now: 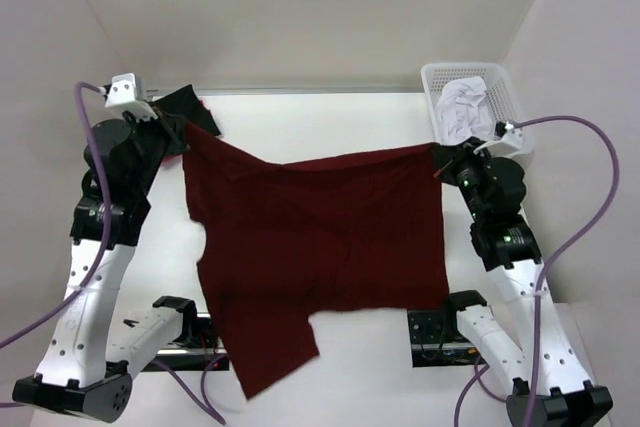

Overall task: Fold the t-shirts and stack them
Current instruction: Flatten out the tshirt

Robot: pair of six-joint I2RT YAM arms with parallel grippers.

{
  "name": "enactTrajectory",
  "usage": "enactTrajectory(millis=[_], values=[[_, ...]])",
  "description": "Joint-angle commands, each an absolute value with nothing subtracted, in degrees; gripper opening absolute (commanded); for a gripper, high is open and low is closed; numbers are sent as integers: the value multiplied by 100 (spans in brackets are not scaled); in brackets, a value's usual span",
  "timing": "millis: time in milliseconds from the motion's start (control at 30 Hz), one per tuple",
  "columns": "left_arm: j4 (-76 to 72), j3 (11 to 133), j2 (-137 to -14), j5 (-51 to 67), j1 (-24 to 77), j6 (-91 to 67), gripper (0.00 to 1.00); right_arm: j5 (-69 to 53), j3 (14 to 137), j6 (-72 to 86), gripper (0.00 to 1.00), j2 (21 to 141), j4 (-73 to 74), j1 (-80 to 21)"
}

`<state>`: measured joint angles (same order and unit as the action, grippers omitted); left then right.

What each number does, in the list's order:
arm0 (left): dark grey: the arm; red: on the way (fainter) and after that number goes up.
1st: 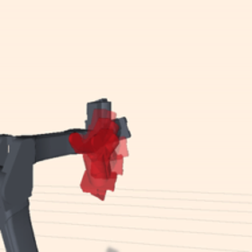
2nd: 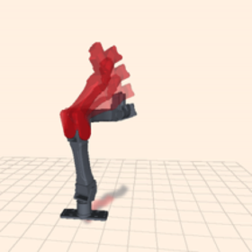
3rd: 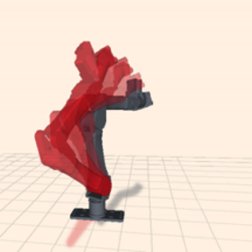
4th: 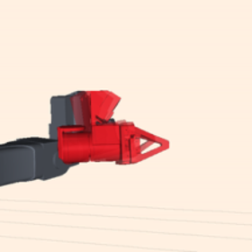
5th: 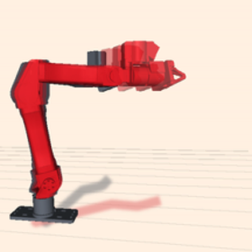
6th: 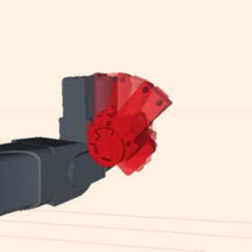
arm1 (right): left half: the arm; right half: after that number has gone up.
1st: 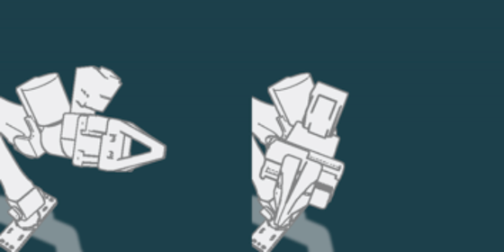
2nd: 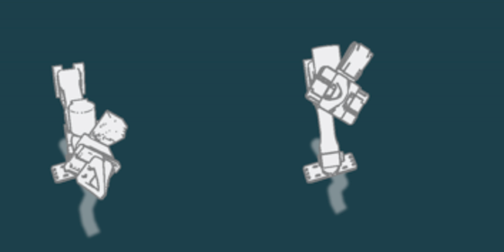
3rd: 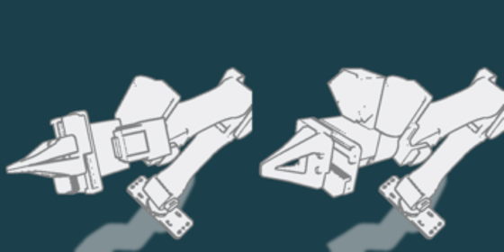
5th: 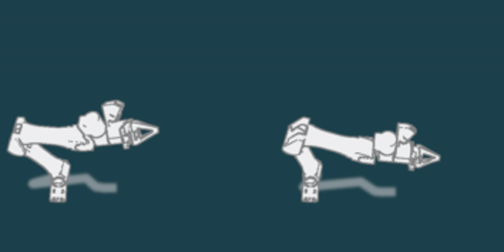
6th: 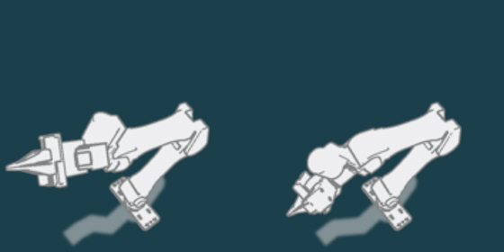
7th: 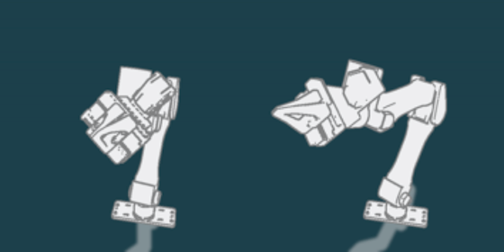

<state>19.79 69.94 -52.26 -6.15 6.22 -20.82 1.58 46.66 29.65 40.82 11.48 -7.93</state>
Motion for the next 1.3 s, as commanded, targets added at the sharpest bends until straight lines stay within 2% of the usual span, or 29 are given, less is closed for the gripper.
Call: enactTrajectory(millis=[0, 167, 300, 667, 1000, 1267], values=[[985, 6908, -5737, -614, 633, -1907, 0, 433, 4234, 3346, 0, 4494, -19, -756], [774, 6943, -6377, -659, 633, -1793, 0, 545, 4087, 3471, 0, 5140, -582, -756], [633, 7181, -7033, -659, 633, -1746, 0, 615, 4456, 3417, 0, 5924, -867, -756], [608, 8796, -9153, -526, 246, -1793, 0, 992, 6406, 2910, 0, 8434, -1125, -703], [654, 9910, -10405, -117, 193, -1778, 0, 923, 8194, 2751, 0, 10673, -1055, -650], [887, 10733, -11056, -90, 141, -1679, 0, 870, 8780, 2698, 0, 11586, -976, -633]])
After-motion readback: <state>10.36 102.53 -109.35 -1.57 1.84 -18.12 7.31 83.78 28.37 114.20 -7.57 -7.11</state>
